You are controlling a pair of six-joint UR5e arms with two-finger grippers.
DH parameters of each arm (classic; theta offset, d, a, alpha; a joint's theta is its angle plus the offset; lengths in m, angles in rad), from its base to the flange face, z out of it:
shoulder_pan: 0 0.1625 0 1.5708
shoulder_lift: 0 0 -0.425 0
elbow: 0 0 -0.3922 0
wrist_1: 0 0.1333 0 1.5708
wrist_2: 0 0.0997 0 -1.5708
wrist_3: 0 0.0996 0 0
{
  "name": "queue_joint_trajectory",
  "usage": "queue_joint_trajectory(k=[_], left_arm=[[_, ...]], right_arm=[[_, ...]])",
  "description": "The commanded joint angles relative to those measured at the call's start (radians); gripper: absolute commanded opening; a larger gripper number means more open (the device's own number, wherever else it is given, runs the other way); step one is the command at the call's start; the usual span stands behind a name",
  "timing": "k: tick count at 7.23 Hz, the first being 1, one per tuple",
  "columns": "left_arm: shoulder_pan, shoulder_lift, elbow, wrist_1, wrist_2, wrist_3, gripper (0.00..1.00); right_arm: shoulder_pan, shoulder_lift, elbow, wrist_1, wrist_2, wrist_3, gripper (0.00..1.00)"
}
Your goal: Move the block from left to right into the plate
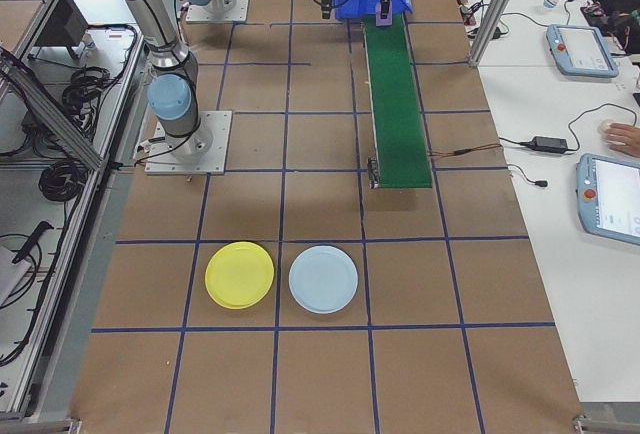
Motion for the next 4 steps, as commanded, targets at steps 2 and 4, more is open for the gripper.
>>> queue_joint_trajectory(k=[2, 4], left_arm=[[-0.001, 0.013, -0.011, 0.022, -0.002, -0.019, 1.0], [0.004, 0.093, 0.007, -0.043, -0.011, -0.011, 1.0]], right_arm=[[0.001, 0.0, 0.0, 0.0, 0.0, 0.0, 1.0], [0.002, 0.0, 0.001, 0.0, 0.0, 0.0, 1.0]])
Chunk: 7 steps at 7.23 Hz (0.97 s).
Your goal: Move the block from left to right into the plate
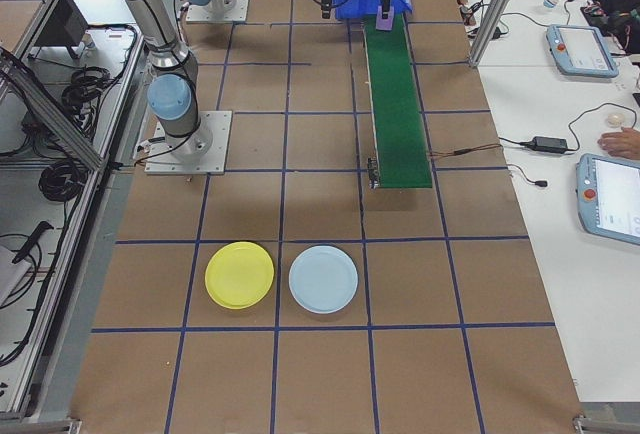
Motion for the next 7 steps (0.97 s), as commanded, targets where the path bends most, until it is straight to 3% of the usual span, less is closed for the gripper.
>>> queue_joint_trajectory(k=[1, 5, 7], left_arm=[[0.01, 0.106, 0.021, -0.154, 0.004, 0.005, 1.0], [0.169, 0.142, 0.019, -0.19, -0.002, 0.029, 1.0], [0.23, 0.092, 0.015, -0.18, 0.009, 0.124, 1.0]], right_arm=[[0.001, 0.0, 0.001, 0.0, 0.0, 0.0, 1.0], [0.001, 0.0, 0.0, 0.0, 0.0, 0.0, 1.0], [0.003, 0.0, 0.0, 0.0, 0.0, 0.0, 1.0]])
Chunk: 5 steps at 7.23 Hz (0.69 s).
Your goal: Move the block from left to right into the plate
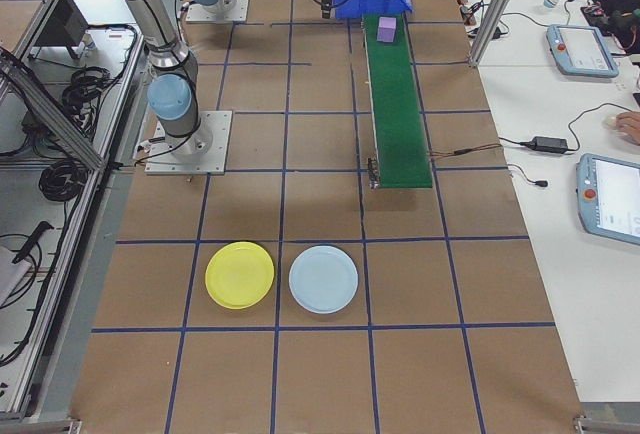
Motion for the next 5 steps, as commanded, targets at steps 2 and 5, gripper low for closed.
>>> queue_joint_trajectory(k=[2, 5], left_arm=[[0.124, -0.07, -0.026, 0.017, -0.013, 0.115, 1.0], [0.128, -0.142, -0.032, 0.111, -0.016, 0.1, 1.0]], right_arm=[[0.001, 0.001, 0.001, -0.002, 0.0, 0.003, 1.0], [0.007, 0.001, 0.001, 0.0, 0.0, 0.003, 1.0]])
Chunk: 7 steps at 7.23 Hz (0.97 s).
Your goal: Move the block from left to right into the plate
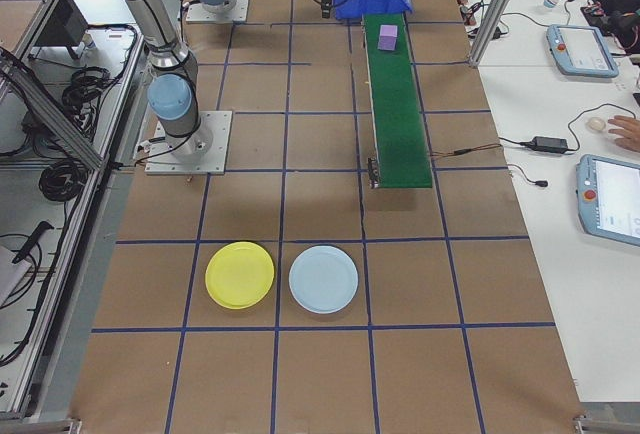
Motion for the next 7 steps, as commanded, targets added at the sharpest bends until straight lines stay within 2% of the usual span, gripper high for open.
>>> queue_joint_trajectory(k=[1, 2, 5, 7], left_arm=[[0.005, -0.023, -0.026, 0.027, -0.042, -0.034, 1.0], [0.005, -0.035, -0.052, 0.097, -0.051, -0.027, 1.0], [0.005, -0.057, -0.059, 0.139, -0.047, -0.025, 0.85], [0.005, -0.055, -0.06, 0.138, -0.044, -0.013, 0.47]], right_arm=[[0.003, 0.001, 0.0, 0.0, 0.0, 0.0, 1.0], [0.003, -0.001, 0.0, 0.0, 0.0, 0.001, 1.0], [0.003, 0.001, 0.0, -0.001, 0.0, 0.003, 1.0], [0.003, 0.001, 0.0, 0.0, 0.0, 0.001, 1.0]])
